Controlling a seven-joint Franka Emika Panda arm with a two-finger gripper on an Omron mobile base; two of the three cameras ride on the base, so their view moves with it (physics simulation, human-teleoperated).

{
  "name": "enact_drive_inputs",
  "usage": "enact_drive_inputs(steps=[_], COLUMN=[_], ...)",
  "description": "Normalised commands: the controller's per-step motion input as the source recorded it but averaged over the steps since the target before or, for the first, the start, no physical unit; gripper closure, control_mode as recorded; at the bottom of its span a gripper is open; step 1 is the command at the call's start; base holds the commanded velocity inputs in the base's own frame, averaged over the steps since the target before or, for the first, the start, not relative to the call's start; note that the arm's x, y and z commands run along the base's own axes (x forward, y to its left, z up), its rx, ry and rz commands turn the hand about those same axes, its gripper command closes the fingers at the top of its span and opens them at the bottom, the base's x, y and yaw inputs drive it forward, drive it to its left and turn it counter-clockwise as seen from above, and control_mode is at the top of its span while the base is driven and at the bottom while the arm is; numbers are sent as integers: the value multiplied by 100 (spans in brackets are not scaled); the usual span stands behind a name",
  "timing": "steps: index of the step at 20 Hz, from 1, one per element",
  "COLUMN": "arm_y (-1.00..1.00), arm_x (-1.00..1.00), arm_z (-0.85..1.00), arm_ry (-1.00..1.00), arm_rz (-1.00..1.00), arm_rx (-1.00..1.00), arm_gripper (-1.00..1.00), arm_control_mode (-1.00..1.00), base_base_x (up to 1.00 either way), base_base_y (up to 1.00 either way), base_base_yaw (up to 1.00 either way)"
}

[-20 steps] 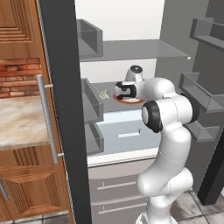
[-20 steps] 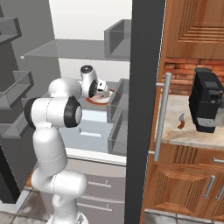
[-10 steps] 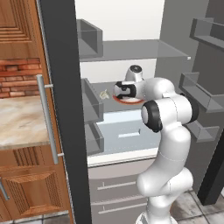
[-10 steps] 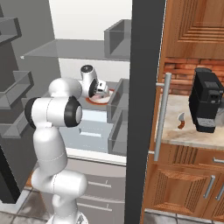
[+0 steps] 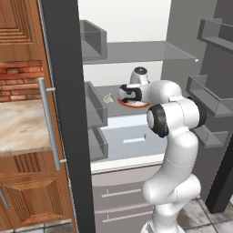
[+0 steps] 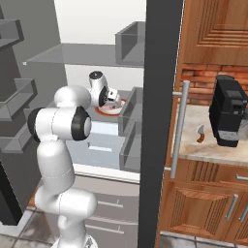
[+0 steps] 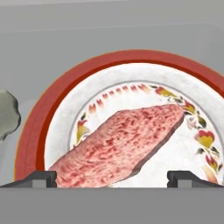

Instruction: Retrieve the steak from the fridge and place it on the cutting board.

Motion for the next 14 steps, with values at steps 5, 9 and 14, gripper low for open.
enact_drive_inputs(steps=[5,9,14], arm_y=[0,0,0], arm_x=[0,0,0], arm_z=[0,0,0], arm_ry=[0,0,0], arm_rz=[-9,-9,-9], arm_rx=[0,1,2], arm_gripper=[-100,-100,-100], arm_control_mode=[-100,-100,-100], base_base_x=[0,0,0], base_base_y=[0,0,0], base_base_yaw=[0,0,0])
